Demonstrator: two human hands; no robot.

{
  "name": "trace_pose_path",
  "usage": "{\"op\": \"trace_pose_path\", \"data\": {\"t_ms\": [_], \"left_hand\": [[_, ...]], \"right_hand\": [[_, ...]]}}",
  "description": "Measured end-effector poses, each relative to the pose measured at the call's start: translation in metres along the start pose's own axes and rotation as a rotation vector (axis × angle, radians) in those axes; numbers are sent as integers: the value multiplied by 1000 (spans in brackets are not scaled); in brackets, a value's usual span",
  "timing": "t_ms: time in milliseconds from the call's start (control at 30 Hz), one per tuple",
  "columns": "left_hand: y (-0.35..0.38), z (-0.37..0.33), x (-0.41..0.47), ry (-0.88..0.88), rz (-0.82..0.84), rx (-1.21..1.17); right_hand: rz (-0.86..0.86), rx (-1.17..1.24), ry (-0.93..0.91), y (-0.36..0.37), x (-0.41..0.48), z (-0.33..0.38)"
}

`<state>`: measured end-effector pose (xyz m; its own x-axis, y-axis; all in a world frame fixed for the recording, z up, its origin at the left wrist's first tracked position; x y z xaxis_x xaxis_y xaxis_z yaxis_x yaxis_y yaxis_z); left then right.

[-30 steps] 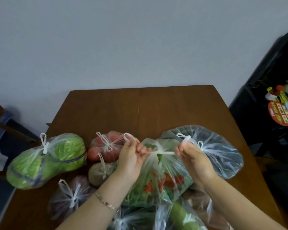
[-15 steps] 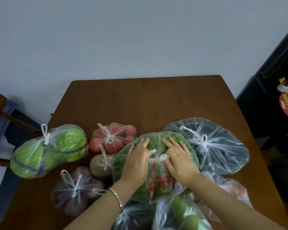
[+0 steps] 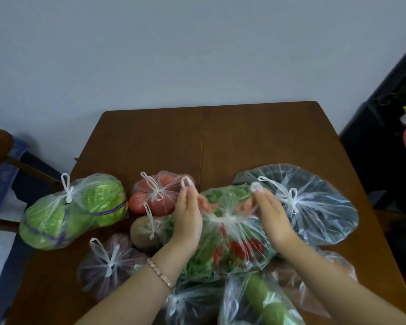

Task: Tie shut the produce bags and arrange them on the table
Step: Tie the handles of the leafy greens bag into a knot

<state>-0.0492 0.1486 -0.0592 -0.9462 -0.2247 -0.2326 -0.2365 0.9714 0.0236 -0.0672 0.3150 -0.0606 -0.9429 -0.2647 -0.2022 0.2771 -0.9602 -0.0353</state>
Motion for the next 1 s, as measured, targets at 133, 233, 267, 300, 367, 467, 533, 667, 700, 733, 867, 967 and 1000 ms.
{"op": "trace_pose_path", "data": {"t_ms": [133,233,267,300,367,467,533,667,700,733,867,967,1000], "left_hand": [[4,-9,6,-12,157,59],[-1,-1,6,-70,214,239],[-2,-2,7,-67,210,287],[-1,-4,8,-58,224,333],[7,-9,6,-51,332,362],[26,-8,-6,-83,551,429],[33,-7,-10,-77,516,426],[33,-10,-5,-104,373,350],[31,-11,-5,-100,354,339],[29,-11,-4,-103,332,322],[27,-10,-4,-126,256,245],[30,-9,-6,-140,213,225],[30,-12,-7,-143,195,181]], "right_hand": [[-36,226,108,-4,9,-2],[-117,133,214,-8,4,-20],[-146,122,220,-8,3,-21],[-167,146,209,-9,4,-18],[-141,281,161,-8,9,-4],[13,533,87,3,13,23],[48,680,123,14,13,31],[-13,664,79,16,13,29],[5,583,34,13,10,28],[47,427,-7,12,6,25],[145,-349,-69,24,-10,-2],[21,-391,-112,26,-9,-7],[0,-331,-92,27,-8,-7]]}}
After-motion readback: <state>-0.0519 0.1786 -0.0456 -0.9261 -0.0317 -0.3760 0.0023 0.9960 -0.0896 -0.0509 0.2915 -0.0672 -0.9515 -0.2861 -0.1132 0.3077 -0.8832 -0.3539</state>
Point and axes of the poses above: each hand's wrist, its own x-axis towards the middle knuckle, its own y-axis out of the palm, z = x × y, the point moved 4 cm from there along x, towards the middle knuckle, and after that the axes turned 6 degrees about z, right-handed, at the moved point
